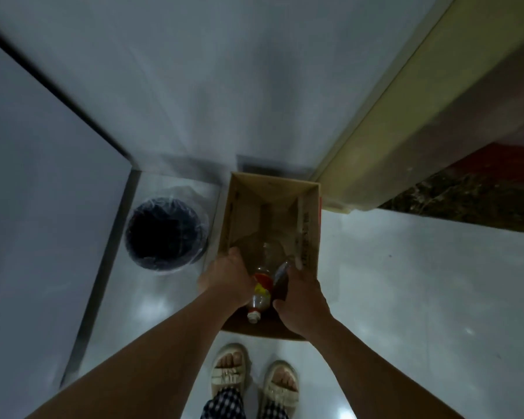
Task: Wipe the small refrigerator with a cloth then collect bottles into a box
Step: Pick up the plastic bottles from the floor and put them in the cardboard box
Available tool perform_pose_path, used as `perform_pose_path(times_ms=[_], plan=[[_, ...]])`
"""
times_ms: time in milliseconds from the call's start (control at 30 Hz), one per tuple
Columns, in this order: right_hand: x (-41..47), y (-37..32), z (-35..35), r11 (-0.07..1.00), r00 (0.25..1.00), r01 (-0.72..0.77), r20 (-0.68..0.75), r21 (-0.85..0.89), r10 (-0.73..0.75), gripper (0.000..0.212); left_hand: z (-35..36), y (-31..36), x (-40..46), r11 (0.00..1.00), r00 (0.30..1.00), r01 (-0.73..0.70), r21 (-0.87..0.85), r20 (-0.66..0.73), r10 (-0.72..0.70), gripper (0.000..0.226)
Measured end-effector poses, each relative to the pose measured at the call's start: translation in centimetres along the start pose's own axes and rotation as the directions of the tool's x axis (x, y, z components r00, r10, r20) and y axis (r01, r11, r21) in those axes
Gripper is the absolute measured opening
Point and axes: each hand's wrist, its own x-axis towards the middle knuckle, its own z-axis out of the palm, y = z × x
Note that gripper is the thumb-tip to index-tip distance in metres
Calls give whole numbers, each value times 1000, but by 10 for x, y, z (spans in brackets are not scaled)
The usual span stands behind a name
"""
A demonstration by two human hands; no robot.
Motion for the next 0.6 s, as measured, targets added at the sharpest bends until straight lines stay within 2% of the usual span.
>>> perform_pose_path(times_ms=[233,367,500,600], plan=[[-91,-57,-57,998,994,41,-97,-49,-46,53,-90,-3,-80,991,990,-114,63,-73,118,32],[-139,-88,-81,986,989,77,-114,-146,-94,63,-138,-9,-129,982,975,-144,122,-153,162,34],[-183,-115,-97,952,972,178,-106,-248,-209,61,-174,-18,-177,989,969,-114,93,-211,131,30],[-215,-132,-100,904,948,277,-62,-324,-313,58,-190,-35,-213,997,960,-69,46,-268,78,36]])
